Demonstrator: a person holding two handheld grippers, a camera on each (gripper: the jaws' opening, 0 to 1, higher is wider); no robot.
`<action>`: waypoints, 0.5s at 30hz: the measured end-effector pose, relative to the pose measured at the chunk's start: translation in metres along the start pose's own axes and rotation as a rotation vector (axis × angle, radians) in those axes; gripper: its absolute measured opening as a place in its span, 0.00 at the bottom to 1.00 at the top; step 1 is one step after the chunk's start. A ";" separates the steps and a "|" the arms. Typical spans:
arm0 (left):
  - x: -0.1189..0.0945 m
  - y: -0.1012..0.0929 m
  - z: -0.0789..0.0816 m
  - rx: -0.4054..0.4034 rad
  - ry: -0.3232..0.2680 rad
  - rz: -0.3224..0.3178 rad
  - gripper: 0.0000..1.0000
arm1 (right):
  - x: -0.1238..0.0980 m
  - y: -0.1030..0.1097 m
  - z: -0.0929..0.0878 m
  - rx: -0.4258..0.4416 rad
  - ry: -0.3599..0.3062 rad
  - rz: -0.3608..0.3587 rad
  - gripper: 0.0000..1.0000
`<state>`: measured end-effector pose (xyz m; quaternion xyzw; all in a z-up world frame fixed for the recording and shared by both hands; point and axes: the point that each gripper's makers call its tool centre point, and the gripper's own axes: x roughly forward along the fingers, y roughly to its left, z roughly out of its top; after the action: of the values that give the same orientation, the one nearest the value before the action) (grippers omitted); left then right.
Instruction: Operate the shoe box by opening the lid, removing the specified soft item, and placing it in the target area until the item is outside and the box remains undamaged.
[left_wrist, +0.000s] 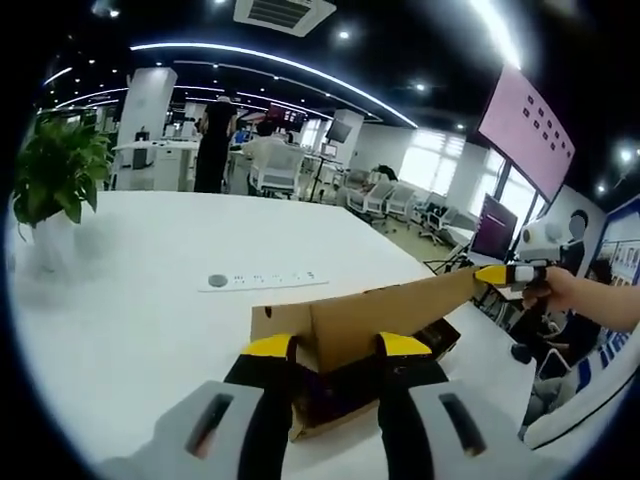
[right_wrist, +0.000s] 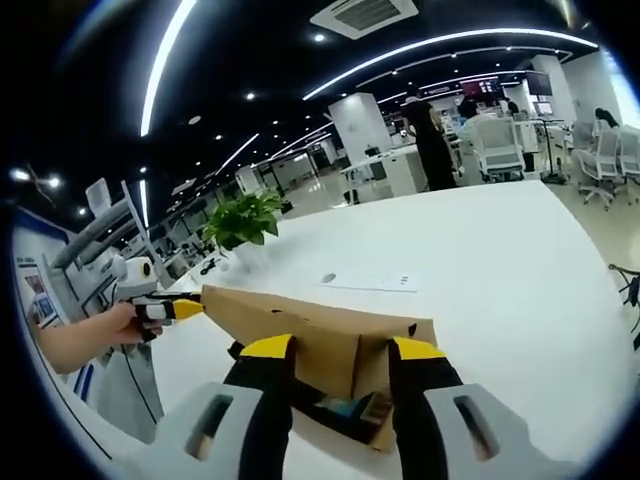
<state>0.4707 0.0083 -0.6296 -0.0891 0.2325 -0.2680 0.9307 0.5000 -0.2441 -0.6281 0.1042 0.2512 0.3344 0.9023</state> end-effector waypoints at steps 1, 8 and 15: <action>0.000 0.000 0.001 0.032 0.001 0.004 0.31 | 0.000 0.000 0.001 -0.001 -0.002 0.001 0.35; 0.001 0.001 0.005 0.017 -0.006 -0.001 0.31 | 0.002 0.000 0.006 -0.015 -0.004 0.006 0.35; 0.003 0.002 0.010 0.001 -0.019 -0.004 0.31 | 0.003 -0.002 0.011 -0.005 -0.012 0.009 0.35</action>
<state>0.4787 0.0088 -0.6224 -0.0916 0.2232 -0.2691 0.9324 0.5088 -0.2437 -0.6204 0.1052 0.2444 0.3385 0.9026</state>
